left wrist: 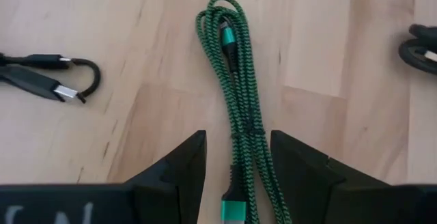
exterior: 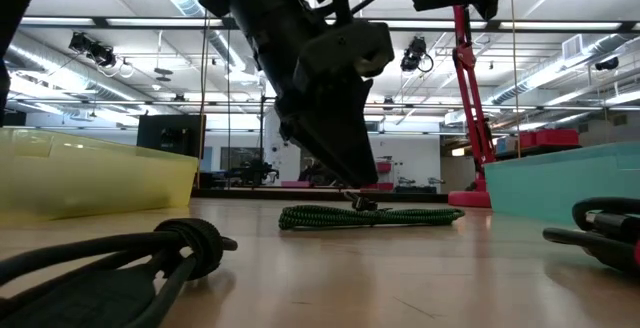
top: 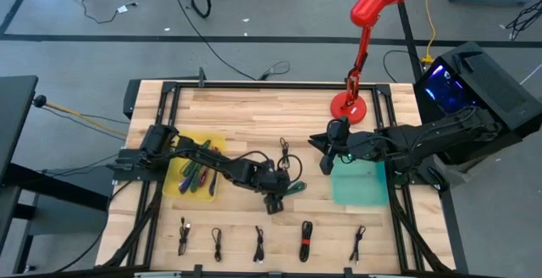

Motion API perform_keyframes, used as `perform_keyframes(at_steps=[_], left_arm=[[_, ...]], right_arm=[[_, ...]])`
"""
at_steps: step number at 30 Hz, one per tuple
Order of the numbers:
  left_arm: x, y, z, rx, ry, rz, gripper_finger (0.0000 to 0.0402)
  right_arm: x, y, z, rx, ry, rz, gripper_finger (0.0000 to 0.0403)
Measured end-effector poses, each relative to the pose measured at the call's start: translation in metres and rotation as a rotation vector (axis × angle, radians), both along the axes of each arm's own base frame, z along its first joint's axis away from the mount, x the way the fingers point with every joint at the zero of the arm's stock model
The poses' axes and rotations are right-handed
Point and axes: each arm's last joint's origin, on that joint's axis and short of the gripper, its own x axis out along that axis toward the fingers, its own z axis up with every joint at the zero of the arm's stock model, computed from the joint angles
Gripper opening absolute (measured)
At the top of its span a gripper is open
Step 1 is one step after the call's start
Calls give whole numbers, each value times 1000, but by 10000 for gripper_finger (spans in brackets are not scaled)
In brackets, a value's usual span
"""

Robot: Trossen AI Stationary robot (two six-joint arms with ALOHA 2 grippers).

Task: Pick & Place USB Port
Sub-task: Put the black and green charger cable into the yellow bin

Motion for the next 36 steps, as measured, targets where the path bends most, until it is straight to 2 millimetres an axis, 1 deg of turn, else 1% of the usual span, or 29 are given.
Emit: perform_keyframes(at_steps=[3,7,9,17,24,26,27,29,31,32,36], left_arm=[[1,0,-5,-6,5,15,169],[3,-4,-24,-13,48,0,169],[4,-5,-26,-11,50,0,169],[4,-8,-27,-28,45,-17,169],[3,-11,-48,-19,111,5,165],[3,-11,-50,-22,116,24,149],[3,-11,-50,-25,117,27,134],[4,-11,-50,-26,114,29,94],[4,-10,-49,-16,107,35,40],[4,-9,-48,-16,106,33,25],[4,-8,-47,-4,97,45,19]], right_arm=[[0,0,0,1,-1,1,66],[0,0,0,2,-1,3,66],[0,0,0,2,-2,3,66],[0,0,0,3,-2,2,66],[0,0,1,4,-8,3,66],[0,0,1,4,-8,3,66],[0,0,1,4,-7,3,66],[0,0,1,4,-7,3,66],[0,0,1,4,-7,3,66],[0,0,1,4,-7,3,66],[0,0,0,1,3,3,66]])
